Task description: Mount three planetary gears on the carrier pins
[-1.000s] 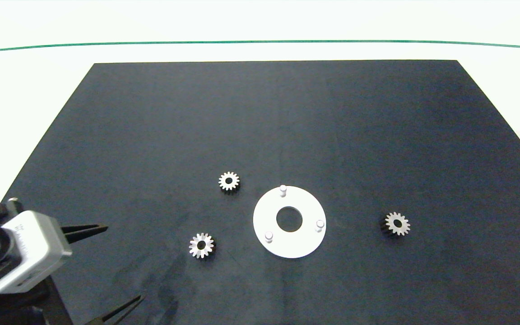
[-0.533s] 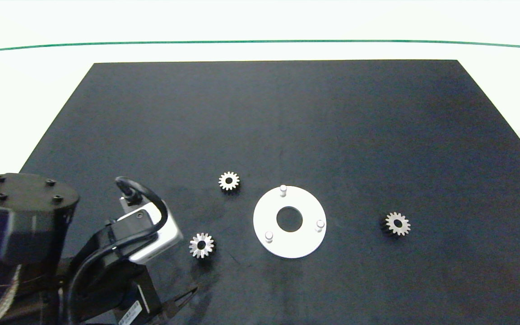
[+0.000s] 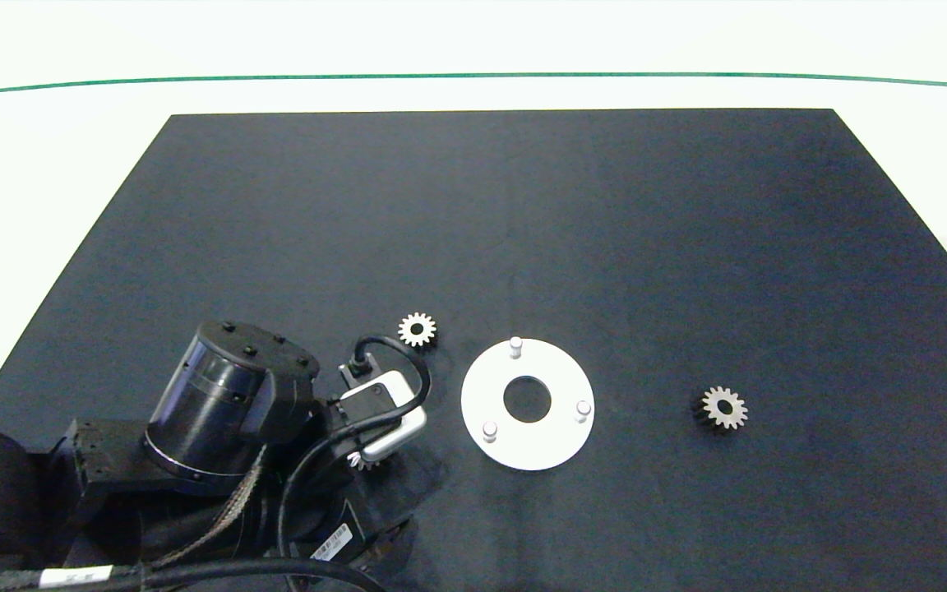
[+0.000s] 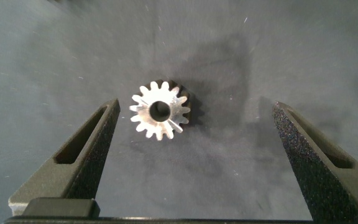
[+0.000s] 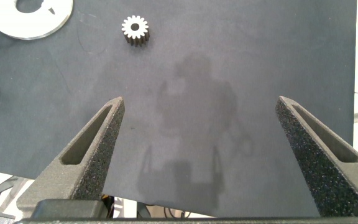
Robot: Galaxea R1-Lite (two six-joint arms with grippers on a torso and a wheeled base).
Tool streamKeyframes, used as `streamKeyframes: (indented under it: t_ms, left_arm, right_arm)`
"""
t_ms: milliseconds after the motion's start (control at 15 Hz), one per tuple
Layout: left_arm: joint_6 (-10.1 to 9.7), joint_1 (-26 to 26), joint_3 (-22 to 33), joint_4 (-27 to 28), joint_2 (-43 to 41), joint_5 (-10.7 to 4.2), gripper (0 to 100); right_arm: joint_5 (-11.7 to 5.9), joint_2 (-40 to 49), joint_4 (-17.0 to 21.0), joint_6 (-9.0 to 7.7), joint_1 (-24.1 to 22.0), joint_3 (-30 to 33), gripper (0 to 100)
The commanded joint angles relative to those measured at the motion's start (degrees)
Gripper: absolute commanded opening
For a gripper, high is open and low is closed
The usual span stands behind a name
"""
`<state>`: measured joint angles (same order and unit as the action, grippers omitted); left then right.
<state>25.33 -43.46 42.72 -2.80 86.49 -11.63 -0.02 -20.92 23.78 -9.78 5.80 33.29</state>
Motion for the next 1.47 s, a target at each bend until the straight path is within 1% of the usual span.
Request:
streamKeyframes:
  t_ms: [67,200,467,600,733,800,1067,1467]
  left_arm:
    - [0.16,0.1,2.8,0.2,2.2,-0.24,100]
    - [0.24,0.5,5.5,0.4,2.1,-0.32,100]
    - [0.60,1.4,4.7,0.4,2.5,-0.32,100]
    - [0.77,2.2,4.5,0.4,2.5,-0.32,97]
    - [2.09,4.2,3.7,0.6,2.5,-0.32,92]
    - [2.44,4.3,3.3,0.6,2.5,-0.32,91]
    - [2.00,4.4,0.8,0.2,2.5,-0.24,83]
    - [1.91,4.4,1.1,0.0,2.5,-0.24,71]
  right_arm:
    - [0.02,0.4,0.4,-0.07,0.1,0.2,100]
    - [0.02,0.7,0.6,-0.07,0.1,0.2,100]
    - [-0.06,0.6,0.5,-0.07,0.2,1.4,100]
    - [-0.06,0.8,0.6,-0.07,0.1,1.7,100]
    - [-0.06,0.9,0.6,-0.07,0.2,1.7,100]
    - [-0.06,0.9,0.6,-0.07,0.2,1.7,100]
    - [-0.06,0.8,0.6,-0.07,0.1,2.7,100]
    - [-0.15,0.8,0.6,0.02,0.0,3.0,100]
